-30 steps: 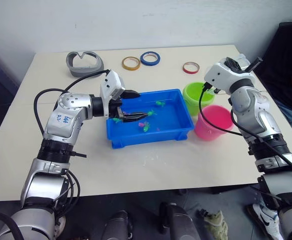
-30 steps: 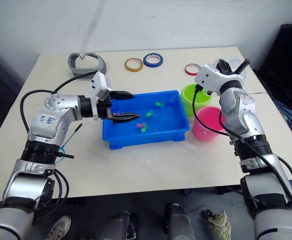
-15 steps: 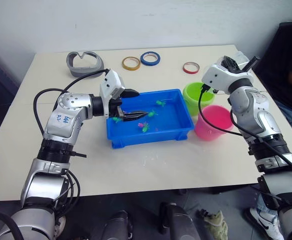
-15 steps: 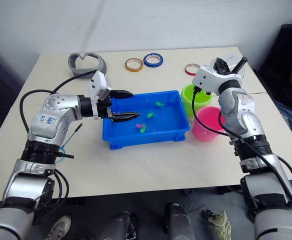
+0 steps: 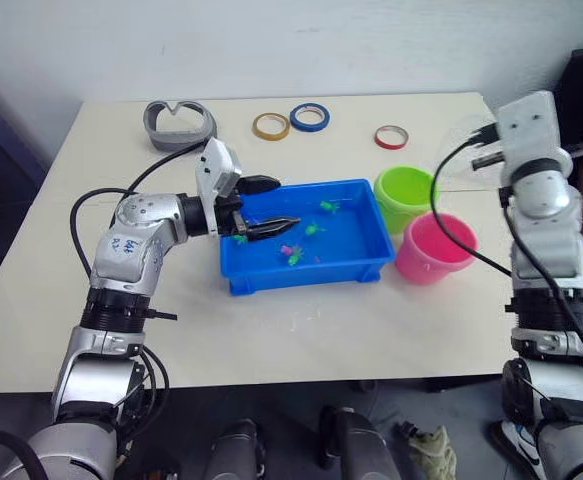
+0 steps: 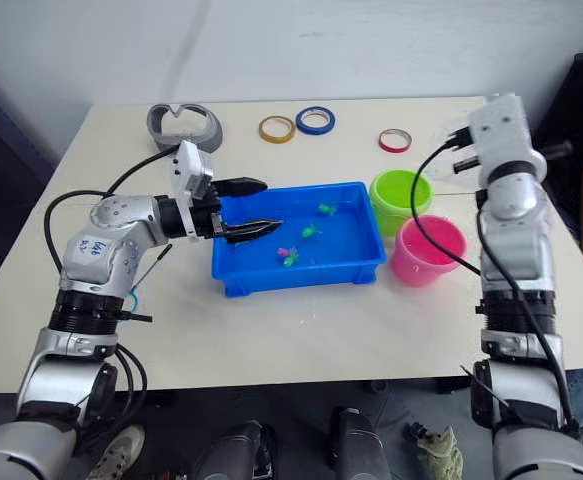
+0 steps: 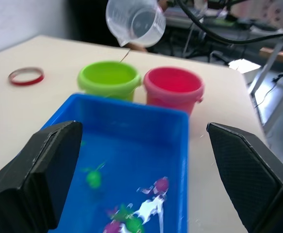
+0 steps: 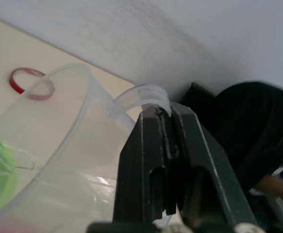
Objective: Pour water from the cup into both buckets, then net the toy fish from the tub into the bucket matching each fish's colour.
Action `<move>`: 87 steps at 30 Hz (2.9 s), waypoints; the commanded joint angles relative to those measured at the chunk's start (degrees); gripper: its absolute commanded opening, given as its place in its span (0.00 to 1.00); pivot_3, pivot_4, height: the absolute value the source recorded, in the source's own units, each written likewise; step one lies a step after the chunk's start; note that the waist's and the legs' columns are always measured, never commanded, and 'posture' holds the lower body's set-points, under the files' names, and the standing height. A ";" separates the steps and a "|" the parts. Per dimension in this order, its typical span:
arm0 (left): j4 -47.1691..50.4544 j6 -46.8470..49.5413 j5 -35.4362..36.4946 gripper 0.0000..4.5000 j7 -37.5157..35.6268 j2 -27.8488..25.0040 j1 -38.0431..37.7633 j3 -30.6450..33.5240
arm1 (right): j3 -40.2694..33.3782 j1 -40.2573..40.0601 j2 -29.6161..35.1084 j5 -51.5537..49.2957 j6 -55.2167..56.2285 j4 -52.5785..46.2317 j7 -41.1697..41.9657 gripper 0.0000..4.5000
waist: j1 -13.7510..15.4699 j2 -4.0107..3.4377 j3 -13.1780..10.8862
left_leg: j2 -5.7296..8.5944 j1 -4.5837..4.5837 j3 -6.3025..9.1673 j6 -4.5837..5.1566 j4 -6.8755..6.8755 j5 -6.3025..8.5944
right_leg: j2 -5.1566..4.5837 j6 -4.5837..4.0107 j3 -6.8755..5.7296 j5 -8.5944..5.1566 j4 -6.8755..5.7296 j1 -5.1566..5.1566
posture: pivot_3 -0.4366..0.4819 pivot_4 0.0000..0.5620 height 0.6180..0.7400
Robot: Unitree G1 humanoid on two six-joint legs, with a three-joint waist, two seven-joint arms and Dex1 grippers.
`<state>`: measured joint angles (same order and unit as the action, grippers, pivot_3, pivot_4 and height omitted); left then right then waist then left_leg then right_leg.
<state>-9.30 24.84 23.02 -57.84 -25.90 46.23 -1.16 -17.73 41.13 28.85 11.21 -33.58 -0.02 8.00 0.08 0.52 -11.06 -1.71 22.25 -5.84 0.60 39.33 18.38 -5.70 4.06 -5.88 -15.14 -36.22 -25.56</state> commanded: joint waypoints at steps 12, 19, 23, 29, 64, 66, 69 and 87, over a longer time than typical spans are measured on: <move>2.23 -0.22 5.50 1.00 -13.65 2.17 0.81 -3.61 | -27.03 -14.69 -14.31 -18.58 -19.74 -28.89 -2.85 0.01 | -0.44 -0.01 0.01 | 0.04 -0.11 -0.06 0.05 0.27 0.02 | 0.03 -0.01 0.11 0.00 -0.33 0.05 | 0.48 0.27 0.78; 1.38 -1.19 3.62 1.00 -14.10 2.08 1.51 -4.98 | -27.61 -15.89 -17.58 -21.91 -11.56 -20.05 -6.22 0.01 | -0.36 -0.01 0.01 | 0.06 -0.18 -0.06 0.07 0.28 0.00 | 0.04 -0.03 0.20 -0.01 -0.32 0.04 | 0.48 0.27 0.78; 2.36 -0.59 3.41 1.00 -13.74 1.43 1.02 -4.85 | -27.00 -15.75 -17.64 -22.54 -5.72 -13.85 -8.60 0.01 | -0.37 -0.01 0.01 | 0.08 -0.16 -0.06 0.10 0.28 0.01 | 0.03 -0.03 0.24 -0.01 -0.34 0.04 | 0.48 0.27 0.78; 4.28 0.53 3.75 1.00 -13.05 0.25 0.17 -4.47 | -27.57 -14.37 -17.55 -25.05 0.99 -5.80 -12.12 0.01 | -0.45 -0.01 0.01 | 0.07 -0.17 -0.06 0.10 0.28 0.01 | 0.03 -0.03 0.28 -0.01 -0.35 0.04 | 0.48 0.27 0.78; 5.75 1.03 3.70 1.00 -11.48 -1.89 -1.35 -4.31 | -20.05 -29.18 -13.08 -31.45 -4.50 -14.82 -17.80 0.98 | -0.70 -0.01 0.00 | 0.03 -0.20 -0.09 0.11 0.28 0.02 | 0.08 -0.03 0.89 -0.01 -0.23 0.04 | 0.48 0.27 0.78; 5.70 0.98 3.66 1.00 -11.47 -1.82 -1.32 -4.37 | -19.77 -31.00 -12.45 -31.78 -6.09 -16.55 -16.90 0.98 | -0.60 -0.01 0.00 | 0.04 -0.20 -0.08 0.12 0.28 0.02 | 0.08 -0.03 0.88 -0.01 -0.22 0.04 | 0.48 0.27 0.78; 5.62 1.10 3.63 1.00 -11.41 -1.96 -1.35 -4.32 | -19.32 -34.39 -10.95 -32.59 -9.08 -20.07 -14.70 0.98 | -0.32 0.00 0.00 | 0.05 -0.19 -0.08 0.14 0.28 0.03 | 0.08 -0.03 0.88 -0.01 -0.19 0.04 | 0.48 0.27 0.78; 3.81 8.01 0.12 1.00 1.84 -6.89 -2.89 0.67 | -15.58 -49.38 13.68 -55.29 -17.46 -41.31 24.94 0.98 | -0.32 0.11 -0.05 | -0.01 -0.25 -0.05 0.50 0.25 0.24 | 0.15 0.00 0.87 0.01 -0.11 0.08 | 0.48 0.27 0.78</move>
<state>-5.58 32.16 23.64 -57.61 -31.65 43.59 -2.77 -33.59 -9.19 41.14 -40.90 -52.29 -38.98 29.16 -0.24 0.63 -11.11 -1.72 22.00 -5.86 1.09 39.57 18.61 -5.55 4.06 -5.04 -15.13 -36.32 -25.48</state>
